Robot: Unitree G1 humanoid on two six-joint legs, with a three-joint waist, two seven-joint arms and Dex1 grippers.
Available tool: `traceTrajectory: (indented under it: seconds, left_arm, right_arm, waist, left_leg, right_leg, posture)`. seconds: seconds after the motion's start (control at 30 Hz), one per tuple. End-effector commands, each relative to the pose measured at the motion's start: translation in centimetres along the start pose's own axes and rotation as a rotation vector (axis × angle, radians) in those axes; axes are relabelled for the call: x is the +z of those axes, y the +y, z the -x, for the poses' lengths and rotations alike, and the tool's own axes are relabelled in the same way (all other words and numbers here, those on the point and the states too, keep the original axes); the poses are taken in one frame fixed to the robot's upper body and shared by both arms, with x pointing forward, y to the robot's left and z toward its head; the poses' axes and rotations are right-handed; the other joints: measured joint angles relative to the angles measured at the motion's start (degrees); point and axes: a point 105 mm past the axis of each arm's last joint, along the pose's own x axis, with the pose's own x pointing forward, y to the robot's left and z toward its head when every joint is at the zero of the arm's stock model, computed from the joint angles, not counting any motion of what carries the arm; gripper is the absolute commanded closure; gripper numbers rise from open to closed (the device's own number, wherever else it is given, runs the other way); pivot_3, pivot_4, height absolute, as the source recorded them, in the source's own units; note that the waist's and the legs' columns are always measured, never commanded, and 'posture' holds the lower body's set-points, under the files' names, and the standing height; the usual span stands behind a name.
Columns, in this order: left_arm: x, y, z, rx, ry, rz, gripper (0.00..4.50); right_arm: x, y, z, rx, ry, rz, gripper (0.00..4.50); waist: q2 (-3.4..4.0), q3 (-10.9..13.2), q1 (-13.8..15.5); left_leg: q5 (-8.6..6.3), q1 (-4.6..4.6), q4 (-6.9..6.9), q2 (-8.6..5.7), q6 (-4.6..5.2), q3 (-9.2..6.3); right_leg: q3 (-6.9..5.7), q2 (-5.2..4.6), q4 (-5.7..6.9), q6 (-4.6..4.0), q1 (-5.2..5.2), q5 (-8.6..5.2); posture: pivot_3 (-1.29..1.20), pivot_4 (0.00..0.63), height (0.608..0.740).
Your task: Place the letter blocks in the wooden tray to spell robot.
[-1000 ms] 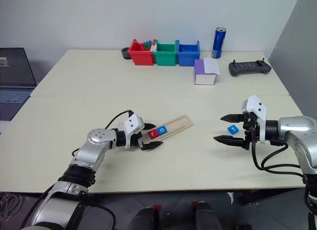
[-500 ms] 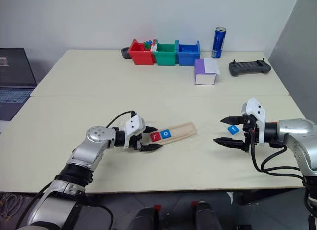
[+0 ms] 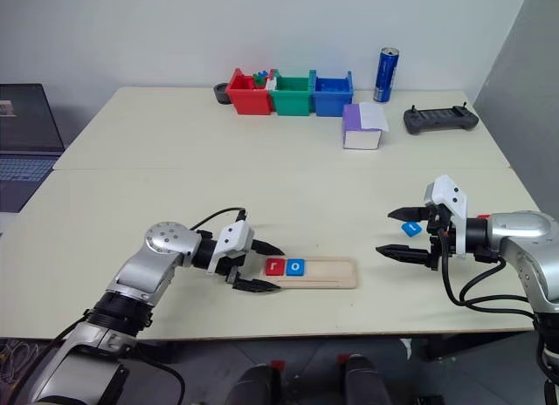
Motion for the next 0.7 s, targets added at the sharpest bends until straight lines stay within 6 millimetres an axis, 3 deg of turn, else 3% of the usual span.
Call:
traceTrajectory:
  seconds: [0.03,0.7]
  left_arm:
    - [0.8,0.7,0.0,0.033,-0.005,-0.052,1.12]
    - [-0.3,-0.1,-0.8,0.057,0.006,-0.011,1.12]
  right_arm:
    - [0.9,0.2,0.5,-0.005,-0.008,0.044,0.0]
    - [0.8,0.2,0.3,0.002,-0.001,0.042,0.0]
  waist:
    - [0.0,0.0,0.0]
    - [0.0,0.0,0.0]
  left_leg:
    - [0.0,0.0,0.0,0.0,0.0,0.0]
    - [0.0,0.0,0.0,0.0,0.0,0.0]
  right_leg:
    - [0.0,0.0,0.0,0.02,0.0,0.01]
    - [0.0,0.0,0.0,0.1,0.0,0.05]
  posture:
    - [0.0,0.15,0.74]
    - [0.0,0.15,0.74]
